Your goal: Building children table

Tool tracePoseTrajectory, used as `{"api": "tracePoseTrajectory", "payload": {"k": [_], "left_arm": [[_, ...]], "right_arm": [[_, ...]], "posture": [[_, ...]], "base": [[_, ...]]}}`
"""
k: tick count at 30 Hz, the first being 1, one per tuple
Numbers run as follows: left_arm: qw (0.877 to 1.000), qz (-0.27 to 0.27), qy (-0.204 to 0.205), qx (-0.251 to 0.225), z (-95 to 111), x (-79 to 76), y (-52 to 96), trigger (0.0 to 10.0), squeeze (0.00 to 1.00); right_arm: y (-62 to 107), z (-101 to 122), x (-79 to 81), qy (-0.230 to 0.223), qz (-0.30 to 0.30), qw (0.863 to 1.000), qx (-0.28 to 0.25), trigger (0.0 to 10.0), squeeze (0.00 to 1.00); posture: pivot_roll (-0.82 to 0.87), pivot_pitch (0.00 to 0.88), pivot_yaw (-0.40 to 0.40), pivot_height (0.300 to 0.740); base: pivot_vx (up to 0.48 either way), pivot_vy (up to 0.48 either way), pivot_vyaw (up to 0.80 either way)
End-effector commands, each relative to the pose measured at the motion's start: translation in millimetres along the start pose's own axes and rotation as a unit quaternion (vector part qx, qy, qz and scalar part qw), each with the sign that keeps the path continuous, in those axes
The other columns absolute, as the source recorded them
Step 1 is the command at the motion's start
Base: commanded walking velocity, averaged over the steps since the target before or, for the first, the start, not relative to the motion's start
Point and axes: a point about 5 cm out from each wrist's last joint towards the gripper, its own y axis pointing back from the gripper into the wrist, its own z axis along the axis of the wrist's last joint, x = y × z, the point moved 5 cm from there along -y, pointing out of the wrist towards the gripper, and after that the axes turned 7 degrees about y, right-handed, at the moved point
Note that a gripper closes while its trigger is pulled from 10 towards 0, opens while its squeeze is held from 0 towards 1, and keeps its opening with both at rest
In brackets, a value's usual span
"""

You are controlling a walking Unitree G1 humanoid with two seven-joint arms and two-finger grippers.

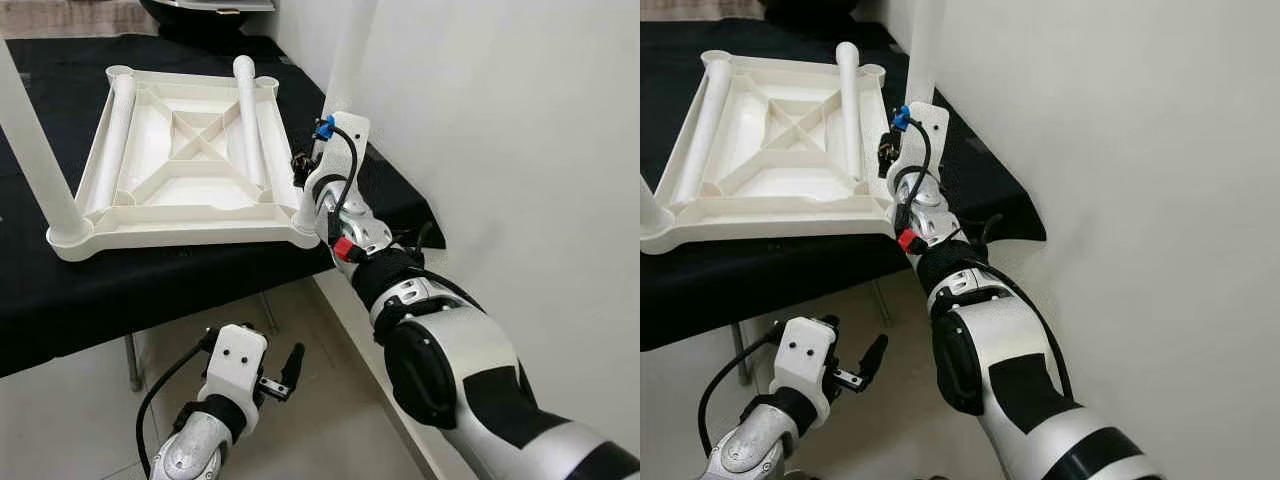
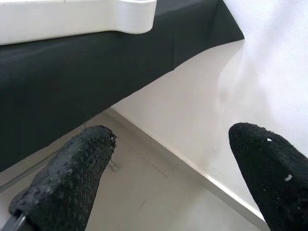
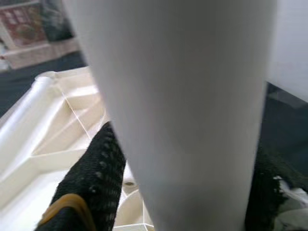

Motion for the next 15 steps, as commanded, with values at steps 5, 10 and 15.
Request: {"api": "tracePoseTrajectory", "payload": {"k": [5,10,15], "left_arm": [[1.000,-0.003,0.007,0.016,-8,-1.2,-0.6,10.0,0.00],[1.000,-0.001,0.007,0.015,-8,-0.6,-0.3,10.0,0.00],[1.000,-0.001,0.006,0.014,-7,-0.5,-0.2,10.0,0.00]], "right_arm": [[20.5,6,35.3,-0.019,0.304,0.952,-0.038,10.0,0.00],[53.9,-2,43.9,0.004,0.490,0.871,-0.027,10.0,0.00],[63.4,-4,53.9,0.028,0.539,0.841,-0.024,10.0,0.00]], "posture": [[0.12,0.107,-0.180,0.740],[0.12,0.108,-0.184,0.740],[0.12,0.108,-0.183,0.740]], "base": [[0.000,0.000,0.00],[0.000,0.000,0.00],[0.000,0.000,0.00]]}}
